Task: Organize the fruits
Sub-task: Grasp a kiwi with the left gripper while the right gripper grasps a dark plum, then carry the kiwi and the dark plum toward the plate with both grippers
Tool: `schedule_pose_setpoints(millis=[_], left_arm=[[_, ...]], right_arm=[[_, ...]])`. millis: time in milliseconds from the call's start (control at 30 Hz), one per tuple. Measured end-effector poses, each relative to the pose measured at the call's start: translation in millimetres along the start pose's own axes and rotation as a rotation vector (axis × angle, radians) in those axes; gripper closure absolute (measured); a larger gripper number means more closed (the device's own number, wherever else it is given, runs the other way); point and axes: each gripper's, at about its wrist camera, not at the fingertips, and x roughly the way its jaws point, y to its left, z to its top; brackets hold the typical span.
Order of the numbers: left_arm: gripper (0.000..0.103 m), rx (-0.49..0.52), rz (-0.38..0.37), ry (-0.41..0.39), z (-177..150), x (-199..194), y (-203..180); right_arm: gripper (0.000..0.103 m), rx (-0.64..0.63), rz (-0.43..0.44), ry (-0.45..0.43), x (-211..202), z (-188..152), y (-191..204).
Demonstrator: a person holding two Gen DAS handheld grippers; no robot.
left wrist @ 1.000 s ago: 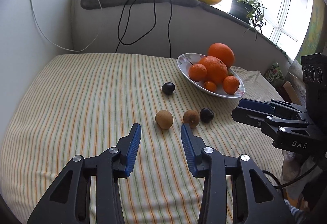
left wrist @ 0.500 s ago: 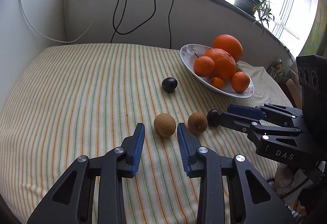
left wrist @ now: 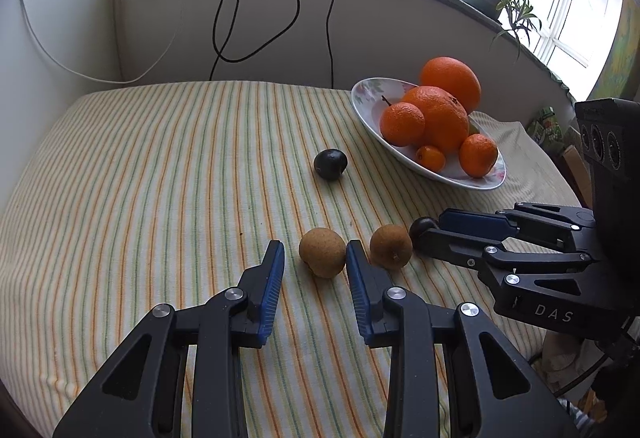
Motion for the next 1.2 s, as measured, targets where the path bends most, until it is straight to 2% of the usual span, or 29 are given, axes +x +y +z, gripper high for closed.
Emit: schedule_pose_setpoints(millis=[333, 733, 800, 867, 1000, 1100, 1133, 1200], left_arm=[[0.08, 0.024, -0.016, 0.008, 0, 5, -6], [0.08, 0.029, -0.02, 0.01, 2, 7, -6], [0.079, 0.025, -0.018, 0.012, 2, 7, -5], [0.07, 0.025, -0.008, 0.023, 2, 9, -6], [0.069, 0.021, -0.011, 0.026, 2, 10, -5], [0.073, 0.028, -0.016, 0.024, 1, 10, -6], [0.079, 0.036, -0.021, 0.026, 1, 10, -8], [0.079, 0.05, -0.01, 0.023, 1, 10, -11]], right_arm=[[0.077, -0.028, 0.003, 0.019, 9, 3, 8], [0.078, -0.034, 0.007, 0.038, 6, -1, 8], [0.078, -0.035, 0.01, 0.044, 7, 0, 8], [0.078, -0.034, 0.013, 0.046, 8, 1, 7], [0.078, -0.038, 0.01, 0.047, 8, 2, 7], [0.078, -0.043, 0.004, 0.048, 8, 2, 9], [0.078, -0.043, 0.002, 0.047, 8, 2, 10], [0.078, -0.04, 0.0, 0.043, 7, 2, 11]])
